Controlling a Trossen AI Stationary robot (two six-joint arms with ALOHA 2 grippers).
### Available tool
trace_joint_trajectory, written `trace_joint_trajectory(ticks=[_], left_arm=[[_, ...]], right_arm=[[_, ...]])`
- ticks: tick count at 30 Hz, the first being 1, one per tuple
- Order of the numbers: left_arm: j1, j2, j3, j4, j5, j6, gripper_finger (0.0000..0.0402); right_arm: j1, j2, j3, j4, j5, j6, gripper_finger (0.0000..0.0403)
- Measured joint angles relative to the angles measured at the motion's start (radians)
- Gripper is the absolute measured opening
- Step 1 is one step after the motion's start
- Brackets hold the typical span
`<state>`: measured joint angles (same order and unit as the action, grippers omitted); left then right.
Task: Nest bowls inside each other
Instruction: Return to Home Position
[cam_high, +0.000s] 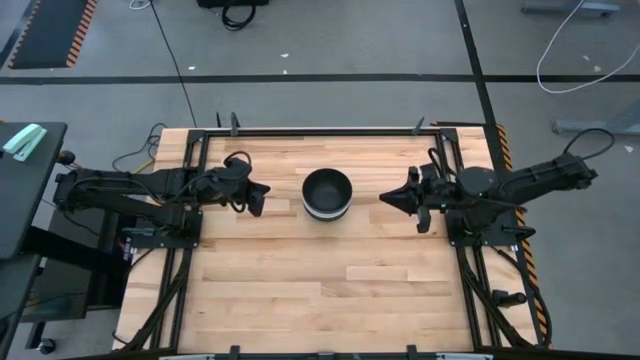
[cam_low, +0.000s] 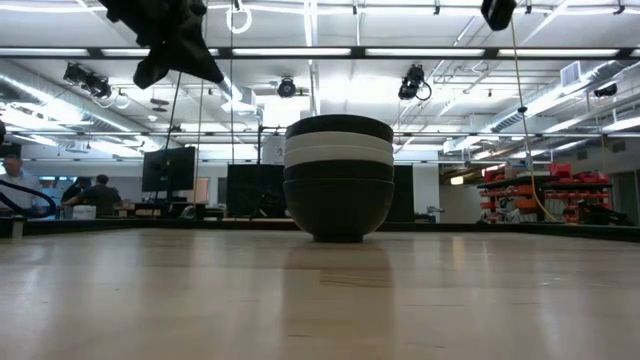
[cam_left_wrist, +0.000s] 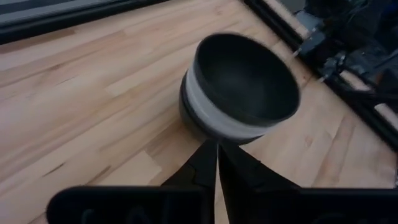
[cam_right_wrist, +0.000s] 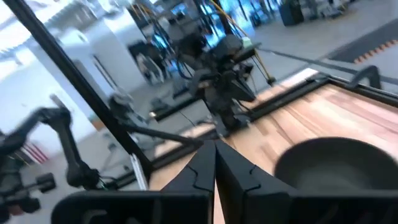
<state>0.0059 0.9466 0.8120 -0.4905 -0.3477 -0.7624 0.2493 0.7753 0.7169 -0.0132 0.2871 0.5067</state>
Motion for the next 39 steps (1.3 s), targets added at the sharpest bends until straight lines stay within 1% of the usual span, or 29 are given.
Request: trace_joint_trajectory(ticks=[3,5,7,10,15,17,20,26,31,35,39], left_arm=[[0.001,0.000,0.000,-0.017,0.000,-0.001,0.0030],[0.002,0.000,0.000,-0.016,0.000,-0.010,0.0033],[-0.010,0.000,0.000,-0.002,0.000,0.027,0.0035],[-0.036,0.000,0.000,0.063,0.000,0.094,0.0036],[-0.092,0.001,0.000,0.199,0.000,0.141,0.0029],[-0.120,0.004,0.000,0.247,0.000,0.172,0.0026],[-0.157,0.004,0.000,0.266,-0.020,0.189,0.0023],[-0.245,0.023,0.000,0.257,-0.158,0.169,0.0031],[-0.300,0.073,-0.001,0.244,-0.234,0.137,0.0036],[-0.313,0.114,-0.001,0.248,-0.254,0.121,0.0030],[-0.298,0.118,-0.002,0.253,-0.254,0.164,0.0024]], right_arm=[[0.005,-0.001,-0.086,0.152,-0.001,-0.002,0.0016],[0.005,-0.001,-0.130,0.214,0.000,0.008,0.0017],[0.005,-0.003,-0.161,0.242,0.000,0.023,0.0017],[0.011,-0.006,-0.190,0.285,-0.006,0.028,0.0018],[0.036,-0.006,-0.232,0.415,-0.011,0.006,0.0018],[0.047,-0.006,-0.235,0.420,-0.011,-0.001,0.0018],[0.064,-0.005,-0.235,0.421,-0.012,-0.001,0.0018],[0.102,-0.004,-0.235,0.420,-0.012,-0.005,0.0018],[0.133,0.003,-0.235,0.411,0.006,-0.012,0.0018],[0.140,0.013,-0.240,0.403,0.017,-0.011,0.0018],[0.126,-0.012,-0.269,0.400,0.018,-0.006,0.0018]])
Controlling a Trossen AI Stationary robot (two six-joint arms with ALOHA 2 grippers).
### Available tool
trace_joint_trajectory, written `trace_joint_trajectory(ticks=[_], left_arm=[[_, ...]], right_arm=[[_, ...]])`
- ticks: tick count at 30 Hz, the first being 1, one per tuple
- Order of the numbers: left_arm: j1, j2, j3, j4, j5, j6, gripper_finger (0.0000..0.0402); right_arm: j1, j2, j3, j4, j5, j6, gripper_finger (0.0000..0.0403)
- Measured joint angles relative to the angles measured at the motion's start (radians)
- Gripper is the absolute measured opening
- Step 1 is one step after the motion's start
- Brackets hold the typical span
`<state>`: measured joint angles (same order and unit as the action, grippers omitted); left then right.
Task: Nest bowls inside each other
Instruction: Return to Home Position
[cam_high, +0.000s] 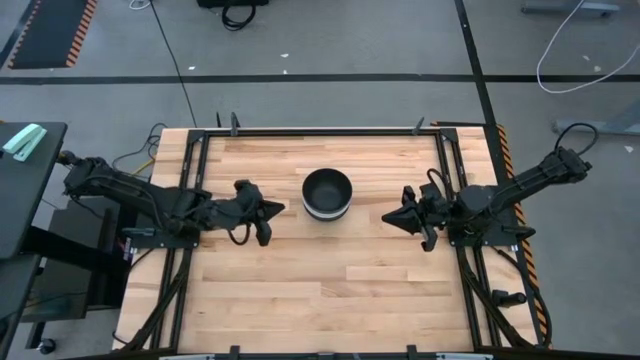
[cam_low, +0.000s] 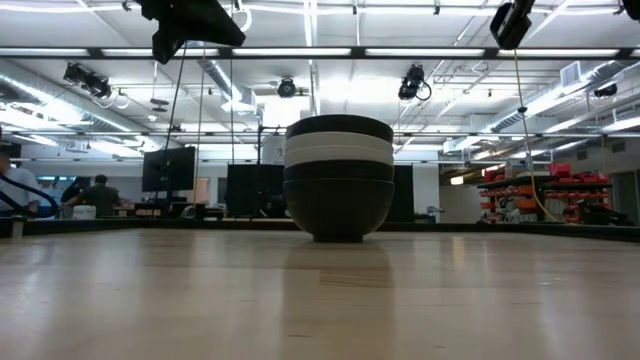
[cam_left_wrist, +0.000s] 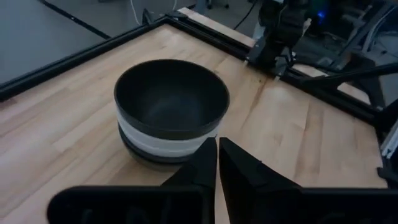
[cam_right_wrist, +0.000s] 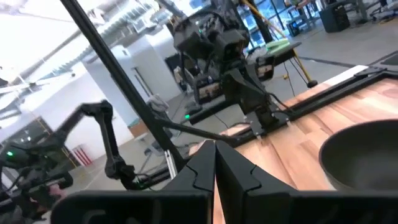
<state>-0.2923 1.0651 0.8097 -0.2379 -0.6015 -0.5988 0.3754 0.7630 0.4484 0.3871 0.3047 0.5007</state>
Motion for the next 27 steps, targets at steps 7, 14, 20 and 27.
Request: trace_joint_trajectory(ticks=[7,14,20,27], left_arm=[[0.048,-0.075,0.000,0.093,0.177,0.179,0.0032],[0.132,-0.149,0.000,0.250,0.433,0.336,0.0039],[0.185,-0.203,0.001,0.313,0.538,0.404,0.0030],[0.191,-0.223,0.001,0.305,0.527,0.460,0.0023]], right_arm=[[-0.009,-0.111,-0.011,0.006,-0.068,-0.030,0.0018],[-0.009,-0.194,-0.011,0.021,-0.153,-0.075,0.0018],[-0.009,-0.218,-0.011,0.053,-0.184,-0.093,0.0018],[-0.009,-0.226,-0.011,0.052,-0.183,0.020,0.0018]])
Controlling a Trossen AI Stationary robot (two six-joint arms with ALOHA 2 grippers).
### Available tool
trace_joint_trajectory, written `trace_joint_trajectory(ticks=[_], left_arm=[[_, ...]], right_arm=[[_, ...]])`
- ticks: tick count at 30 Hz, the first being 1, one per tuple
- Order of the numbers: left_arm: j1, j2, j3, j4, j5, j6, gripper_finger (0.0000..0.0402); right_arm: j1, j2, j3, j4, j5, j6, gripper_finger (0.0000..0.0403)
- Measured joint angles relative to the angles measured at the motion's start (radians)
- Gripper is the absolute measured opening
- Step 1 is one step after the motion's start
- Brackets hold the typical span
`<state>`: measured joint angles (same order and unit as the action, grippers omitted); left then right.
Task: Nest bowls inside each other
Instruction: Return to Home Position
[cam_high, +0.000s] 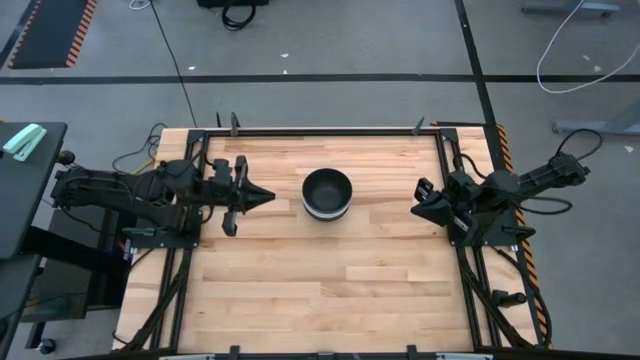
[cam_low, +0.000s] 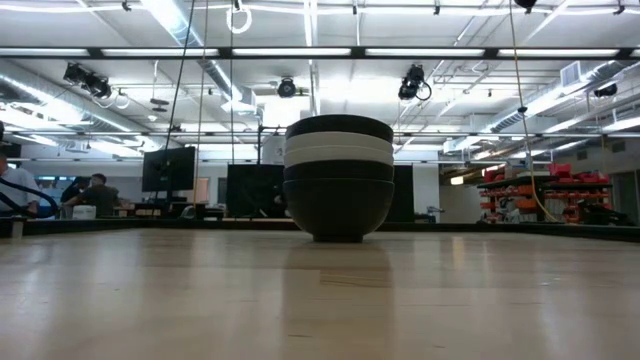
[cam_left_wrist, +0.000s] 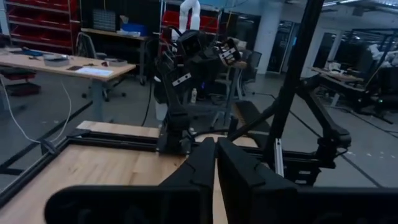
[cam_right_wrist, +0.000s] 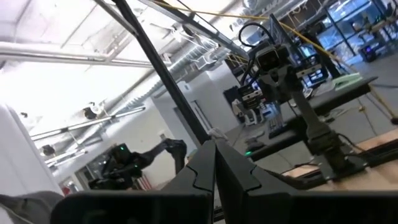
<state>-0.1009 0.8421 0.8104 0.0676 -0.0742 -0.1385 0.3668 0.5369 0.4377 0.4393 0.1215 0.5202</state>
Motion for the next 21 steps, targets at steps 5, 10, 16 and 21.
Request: trace_joint_trajectory(ticks=[5,10,16,21], left_arm=[[0.001,0.000,0.000,-0.010,0.000,-0.053,0.0031],[0.034,-0.037,0.000,-0.025,0.000,-0.059,0.0036],[0.066,-0.185,0.000,-0.136,0.000,-0.065,0.0028],[0.064,-0.282,0.000,-0.148,0.001,-0.059,0.0023]], right_arm=[[0.000,0.000,0.000,0.000,0.000,0.047,0.0018],[0.000,-0.039,0.000,0.017,-0.003,-0.009,0.0018],[0.000,-0.160,0.000,0.018,-0.043,-0.077,0.0018],[0.000,-0.234,0.001,-0.006,-0.052,-0.124,0.0018]])
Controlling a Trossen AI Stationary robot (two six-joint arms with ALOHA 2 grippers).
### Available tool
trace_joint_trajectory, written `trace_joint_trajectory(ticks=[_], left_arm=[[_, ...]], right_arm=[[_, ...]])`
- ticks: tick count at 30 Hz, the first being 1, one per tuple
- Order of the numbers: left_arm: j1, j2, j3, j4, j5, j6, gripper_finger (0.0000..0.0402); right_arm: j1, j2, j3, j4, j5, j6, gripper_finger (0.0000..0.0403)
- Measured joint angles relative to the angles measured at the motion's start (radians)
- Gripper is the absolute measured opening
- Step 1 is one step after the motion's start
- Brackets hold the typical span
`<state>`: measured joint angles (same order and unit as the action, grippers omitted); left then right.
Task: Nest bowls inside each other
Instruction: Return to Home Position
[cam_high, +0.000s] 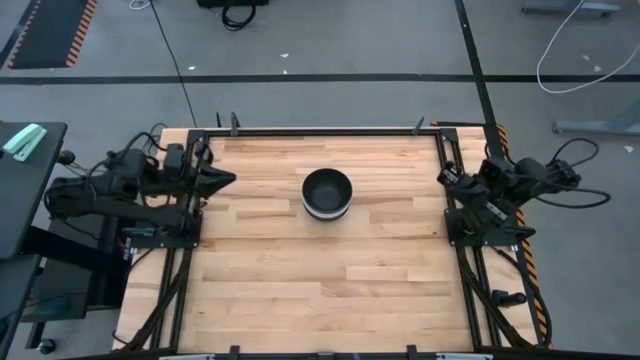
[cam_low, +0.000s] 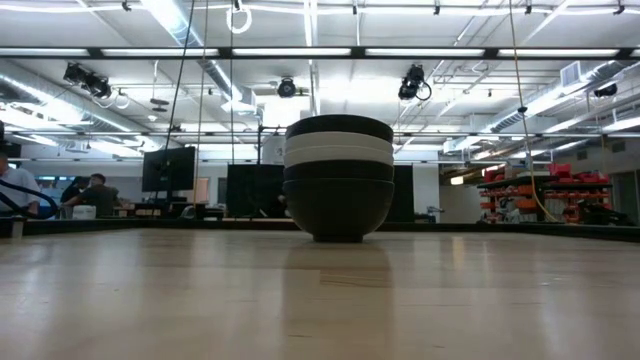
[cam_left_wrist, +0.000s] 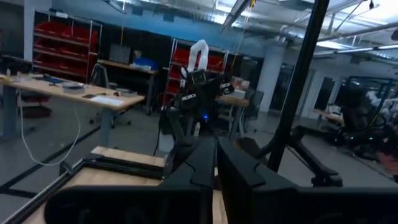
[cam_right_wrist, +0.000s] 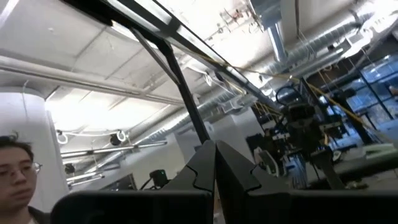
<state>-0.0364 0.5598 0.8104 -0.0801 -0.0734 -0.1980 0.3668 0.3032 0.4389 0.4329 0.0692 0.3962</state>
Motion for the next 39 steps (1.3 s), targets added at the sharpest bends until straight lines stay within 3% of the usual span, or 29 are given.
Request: trace_joint_trajectory(ticks=[11,25,39], left_arm=[[0.000,-0.050,0.000,-0.108,0.000,-0.020,0.0039],[0.000,-0.177,0.000,-0.190,0.000,-0.027,0.0023],[0.000,-0.291,0.000,-0.250,-0.012,-0.025,0.0031]], right_arm=[[0.000,-0.083,0.000,-0.053,0.000,-0.007,0.0018],[0.000,-0.097,0.000,-0.074,0.000,0.026,0.0018],[0.000,-0.207,0.000,-0.122,0.000,0.012,0.0018]])
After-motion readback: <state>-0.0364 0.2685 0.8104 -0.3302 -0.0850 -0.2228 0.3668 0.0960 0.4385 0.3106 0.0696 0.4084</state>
